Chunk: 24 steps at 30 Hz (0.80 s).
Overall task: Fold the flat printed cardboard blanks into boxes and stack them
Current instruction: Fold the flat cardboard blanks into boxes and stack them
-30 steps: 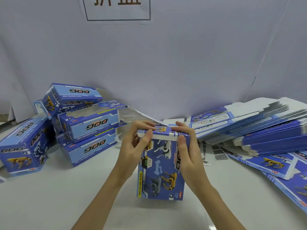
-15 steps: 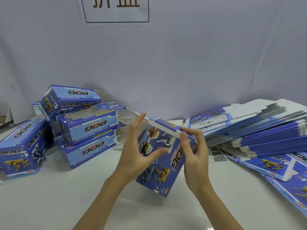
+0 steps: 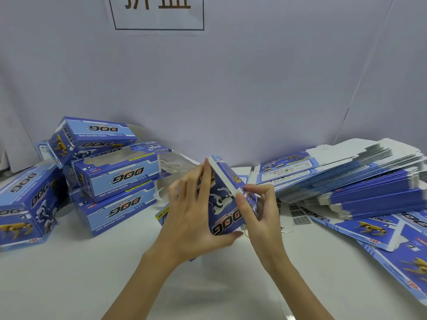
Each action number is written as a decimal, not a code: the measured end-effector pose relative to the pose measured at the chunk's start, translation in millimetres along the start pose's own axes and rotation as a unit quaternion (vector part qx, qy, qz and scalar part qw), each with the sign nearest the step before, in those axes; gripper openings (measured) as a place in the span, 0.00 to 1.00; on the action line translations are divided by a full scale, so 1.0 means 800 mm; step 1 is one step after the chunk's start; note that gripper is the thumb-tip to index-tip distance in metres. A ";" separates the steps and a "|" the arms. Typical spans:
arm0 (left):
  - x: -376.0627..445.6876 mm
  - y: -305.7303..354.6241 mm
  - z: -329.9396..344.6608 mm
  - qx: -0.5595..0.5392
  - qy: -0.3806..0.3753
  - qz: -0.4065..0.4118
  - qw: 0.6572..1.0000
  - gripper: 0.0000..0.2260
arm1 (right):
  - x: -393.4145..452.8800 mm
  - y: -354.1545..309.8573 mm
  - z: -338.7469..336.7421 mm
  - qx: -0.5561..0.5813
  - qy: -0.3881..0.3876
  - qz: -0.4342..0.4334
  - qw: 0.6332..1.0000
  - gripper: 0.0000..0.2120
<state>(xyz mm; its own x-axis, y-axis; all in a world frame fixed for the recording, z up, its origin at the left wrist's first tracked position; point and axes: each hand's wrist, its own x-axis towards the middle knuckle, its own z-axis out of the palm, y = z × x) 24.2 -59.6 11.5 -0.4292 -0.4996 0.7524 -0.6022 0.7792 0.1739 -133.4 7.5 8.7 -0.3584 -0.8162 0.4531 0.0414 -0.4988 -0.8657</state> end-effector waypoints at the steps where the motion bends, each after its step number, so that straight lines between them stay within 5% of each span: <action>1: 0.000 0.002 0.001 0.005 0.000 0.002 1.000 0.60 | 0.001 0.000 0.001 -0.010 0.008 -0.006 1.000 0.22; 9: 0.004 -0.006 -0.005 0.002 0.015 0.033 0.999 0.58 | 0.019 -0.006 -0.009 0.034 0.036 0.031 0.998 0.09; 14: 0.004 -0.012 -0.007 -0.014 0.029 0.027 0.999 0.58 | 0.025 -0.005 -0.021 0.055 -0.016 0.105 0.993 0.23; 16: 0.005 -0.014 -0.015 -0.129 0.051 -0.011 0.990 0.56 | 0.025 -0.007 -0.026 0.115 -0.021 0.144 0.983 0.30; 18: 0.007 -0.013 -0.025 -0.353 0.060 -0.104 0.928 0.52 | 0.024 -0.007 -0.021 0.085 -0.055 0.154 0.983 0.28; 21: 0.003 -0.015 -0.031 -0.678 0.054 -0.285 0.676 0.36 | 0.013 0.003 -0.008 -0.012 -0.141 0.161 0.977 0.27; 22: 0.002 -0.019 -0.028 -0.719 0.062 -0.304 0.622 0.24 | 0.009 0.007 -0.004 -0.002 -0.168 0.184 0.968 0.29; 24: 0.003 -0.027 -0.024 -0.714 0.110 -0.339 0.602 0.14 | 0.001 0.013 0.005 0.053 -0.198 0.236 0.950 0.31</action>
<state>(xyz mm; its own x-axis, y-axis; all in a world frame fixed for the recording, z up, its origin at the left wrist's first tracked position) 49.0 -70.2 22.1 -0.2170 -0.9465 0.2387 0.6716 0.0327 0.7402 -129.7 0.4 0.6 0.1019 -0.9913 0.0831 0.2112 -0.0600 -0.9756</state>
